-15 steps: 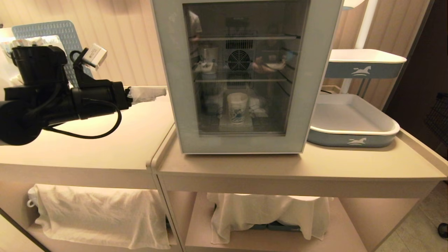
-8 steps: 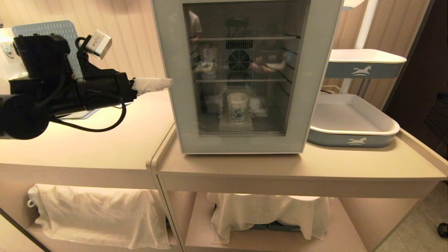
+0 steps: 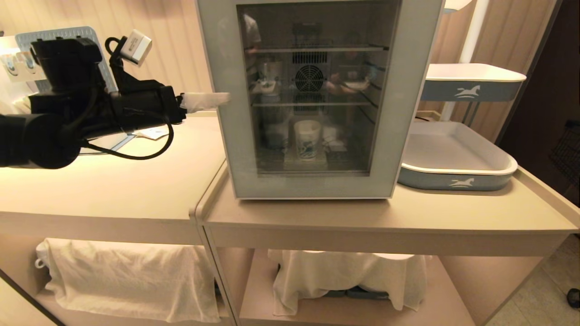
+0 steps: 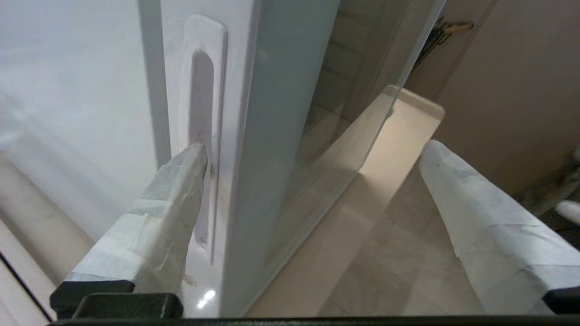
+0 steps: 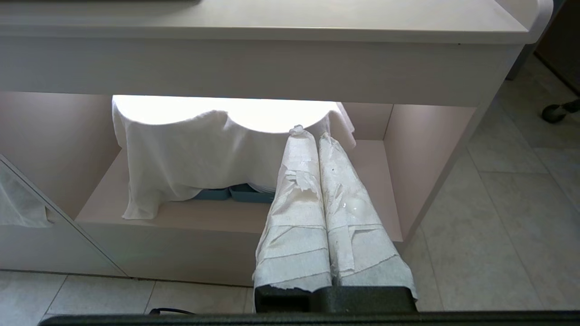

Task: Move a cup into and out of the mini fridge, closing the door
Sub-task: Open the freezer door

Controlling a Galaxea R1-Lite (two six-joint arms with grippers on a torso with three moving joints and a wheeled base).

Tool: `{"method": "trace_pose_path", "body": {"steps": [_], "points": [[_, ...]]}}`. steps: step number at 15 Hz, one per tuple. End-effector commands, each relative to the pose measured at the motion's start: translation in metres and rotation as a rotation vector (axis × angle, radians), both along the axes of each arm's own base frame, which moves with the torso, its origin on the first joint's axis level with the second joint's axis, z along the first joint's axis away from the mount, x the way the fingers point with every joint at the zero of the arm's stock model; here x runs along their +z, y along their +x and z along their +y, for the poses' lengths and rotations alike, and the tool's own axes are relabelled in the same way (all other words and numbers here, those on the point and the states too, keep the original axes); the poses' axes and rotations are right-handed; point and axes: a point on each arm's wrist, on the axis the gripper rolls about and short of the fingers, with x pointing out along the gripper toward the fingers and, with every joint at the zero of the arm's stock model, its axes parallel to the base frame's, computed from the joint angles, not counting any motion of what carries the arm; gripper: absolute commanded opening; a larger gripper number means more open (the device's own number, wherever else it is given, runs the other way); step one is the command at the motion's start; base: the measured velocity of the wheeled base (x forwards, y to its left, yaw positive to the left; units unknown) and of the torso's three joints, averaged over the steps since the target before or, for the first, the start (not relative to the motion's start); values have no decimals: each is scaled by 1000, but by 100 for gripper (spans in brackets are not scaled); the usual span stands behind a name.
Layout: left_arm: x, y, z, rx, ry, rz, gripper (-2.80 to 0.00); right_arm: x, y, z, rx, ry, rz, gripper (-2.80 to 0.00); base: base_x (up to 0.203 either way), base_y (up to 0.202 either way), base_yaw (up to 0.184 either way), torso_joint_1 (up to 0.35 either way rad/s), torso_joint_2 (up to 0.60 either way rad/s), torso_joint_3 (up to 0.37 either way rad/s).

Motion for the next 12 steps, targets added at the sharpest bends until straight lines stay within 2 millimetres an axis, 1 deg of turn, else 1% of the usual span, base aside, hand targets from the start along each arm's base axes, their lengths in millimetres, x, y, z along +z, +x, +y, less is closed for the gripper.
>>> {"method": "trace_pose_path", "body": {"steps": [1,3,7,12], "points": [[-5,5,3,8,47,-55,0,0,0,0,0,-1,1,-280,0,0,0,0,0,0],[-5,4,6,19,57,-64,0,0,0,0,1,-1,1,-280,0,0,0,0,0,0],[-10,12,4,22,51,-43,0,0,0,0,0,-1,1,-280,0,0,0,0,0,0],[-11,10,-7,-10,46,-25,0,0,0,0,0,-1,1,-280,0,0,0,0,0,0]]}}
